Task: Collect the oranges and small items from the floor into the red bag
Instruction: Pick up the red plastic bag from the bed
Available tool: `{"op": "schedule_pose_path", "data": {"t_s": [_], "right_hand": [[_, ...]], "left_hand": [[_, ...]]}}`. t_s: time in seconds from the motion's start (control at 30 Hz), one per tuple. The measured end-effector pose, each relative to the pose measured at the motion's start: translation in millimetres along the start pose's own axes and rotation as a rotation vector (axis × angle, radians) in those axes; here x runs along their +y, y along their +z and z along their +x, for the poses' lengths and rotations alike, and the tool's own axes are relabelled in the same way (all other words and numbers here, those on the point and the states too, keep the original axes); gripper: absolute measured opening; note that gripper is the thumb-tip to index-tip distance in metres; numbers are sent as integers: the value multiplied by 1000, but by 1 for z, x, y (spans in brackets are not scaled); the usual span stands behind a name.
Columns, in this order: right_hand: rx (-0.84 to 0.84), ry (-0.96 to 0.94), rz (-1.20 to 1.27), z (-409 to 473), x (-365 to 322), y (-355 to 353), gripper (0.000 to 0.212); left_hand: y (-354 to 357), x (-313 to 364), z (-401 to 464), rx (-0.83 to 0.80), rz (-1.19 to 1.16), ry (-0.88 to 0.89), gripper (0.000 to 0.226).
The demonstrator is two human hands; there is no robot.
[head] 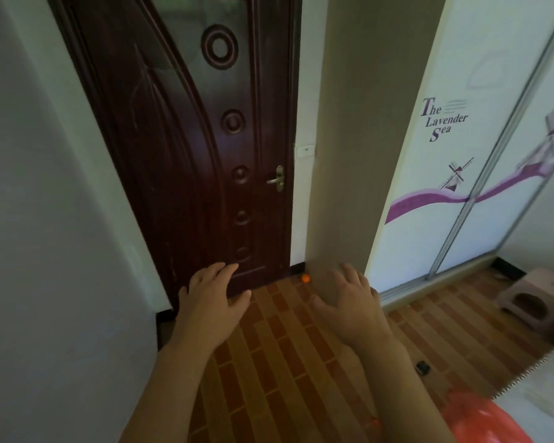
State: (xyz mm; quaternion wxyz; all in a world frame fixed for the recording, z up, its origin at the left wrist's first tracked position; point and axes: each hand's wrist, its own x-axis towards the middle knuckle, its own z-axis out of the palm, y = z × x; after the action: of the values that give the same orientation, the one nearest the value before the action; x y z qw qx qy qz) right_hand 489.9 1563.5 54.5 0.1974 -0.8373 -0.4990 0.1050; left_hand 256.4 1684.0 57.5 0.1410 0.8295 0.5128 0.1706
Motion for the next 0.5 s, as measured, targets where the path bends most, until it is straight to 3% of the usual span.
{"op": "schedule_pose_path", "data": {"t_s": [0.5], "right_hand": [[24,176,12,138,50,7,69]], "left_hand": [[67,41,168,-126,-110,172,63]]}}
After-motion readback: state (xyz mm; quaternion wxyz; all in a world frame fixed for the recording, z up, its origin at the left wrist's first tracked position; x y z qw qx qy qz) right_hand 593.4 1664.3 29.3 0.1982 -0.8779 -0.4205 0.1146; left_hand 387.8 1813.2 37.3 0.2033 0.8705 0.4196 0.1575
